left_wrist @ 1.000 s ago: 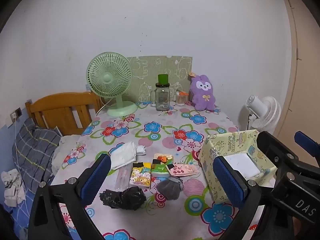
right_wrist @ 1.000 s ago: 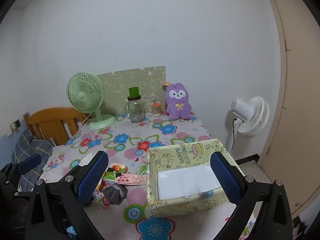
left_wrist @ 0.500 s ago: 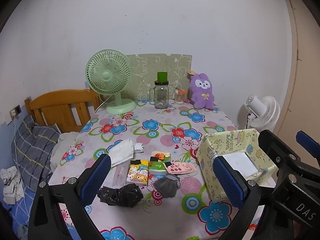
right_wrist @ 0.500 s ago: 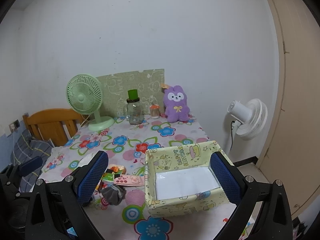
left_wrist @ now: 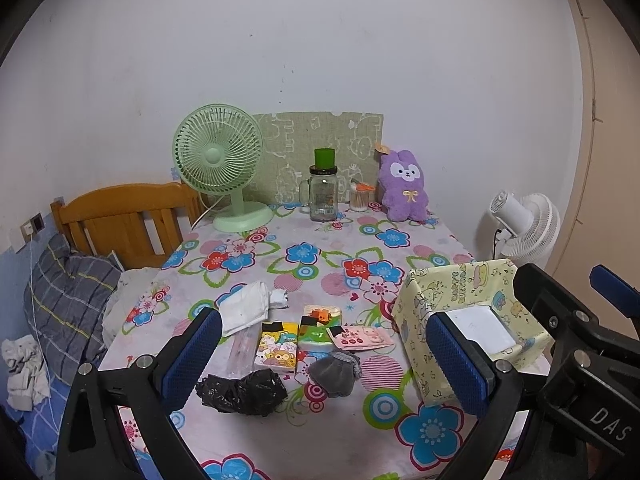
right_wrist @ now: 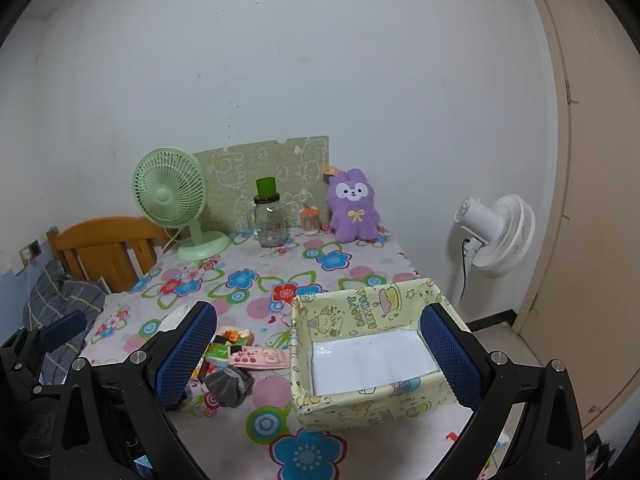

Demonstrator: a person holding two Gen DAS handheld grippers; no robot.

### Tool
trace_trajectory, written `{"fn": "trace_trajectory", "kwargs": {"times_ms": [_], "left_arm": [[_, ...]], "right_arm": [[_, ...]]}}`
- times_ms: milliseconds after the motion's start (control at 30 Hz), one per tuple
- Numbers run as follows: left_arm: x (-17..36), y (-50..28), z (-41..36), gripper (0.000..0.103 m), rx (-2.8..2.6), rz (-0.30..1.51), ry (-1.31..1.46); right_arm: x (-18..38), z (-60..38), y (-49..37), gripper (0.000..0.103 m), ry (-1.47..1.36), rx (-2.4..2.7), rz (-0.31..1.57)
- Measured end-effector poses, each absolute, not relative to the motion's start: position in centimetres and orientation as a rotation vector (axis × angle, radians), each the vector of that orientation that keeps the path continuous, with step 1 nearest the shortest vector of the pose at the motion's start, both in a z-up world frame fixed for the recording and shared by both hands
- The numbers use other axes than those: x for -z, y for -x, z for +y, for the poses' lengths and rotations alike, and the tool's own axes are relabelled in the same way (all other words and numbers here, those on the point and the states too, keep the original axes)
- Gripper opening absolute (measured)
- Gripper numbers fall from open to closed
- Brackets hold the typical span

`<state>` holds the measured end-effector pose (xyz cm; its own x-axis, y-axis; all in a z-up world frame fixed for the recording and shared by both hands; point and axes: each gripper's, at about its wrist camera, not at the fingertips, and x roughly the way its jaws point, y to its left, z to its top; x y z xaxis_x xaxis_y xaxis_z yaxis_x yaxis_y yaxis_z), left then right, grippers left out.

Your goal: Organize soft objects

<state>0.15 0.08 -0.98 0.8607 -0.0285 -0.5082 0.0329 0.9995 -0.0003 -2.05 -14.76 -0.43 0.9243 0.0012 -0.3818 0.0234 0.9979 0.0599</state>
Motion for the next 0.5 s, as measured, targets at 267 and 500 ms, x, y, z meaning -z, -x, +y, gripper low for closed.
{"fn": "trace_trajectory", "kwargs": {"times_ms": [267,500], "left_arm": [[0.99,-0.27,0.25,0.103,0.045,0.533,0.001],[0.98,-0.41,0.22,0.102,0.036,0.524,-0.005]], "right_arm": [[0.40,-14.63,2.05,0.103,-0.079,0.010,0.398],[0.41,-14.66,1.74,0.103,-0.081,0.009,0.406]]}}
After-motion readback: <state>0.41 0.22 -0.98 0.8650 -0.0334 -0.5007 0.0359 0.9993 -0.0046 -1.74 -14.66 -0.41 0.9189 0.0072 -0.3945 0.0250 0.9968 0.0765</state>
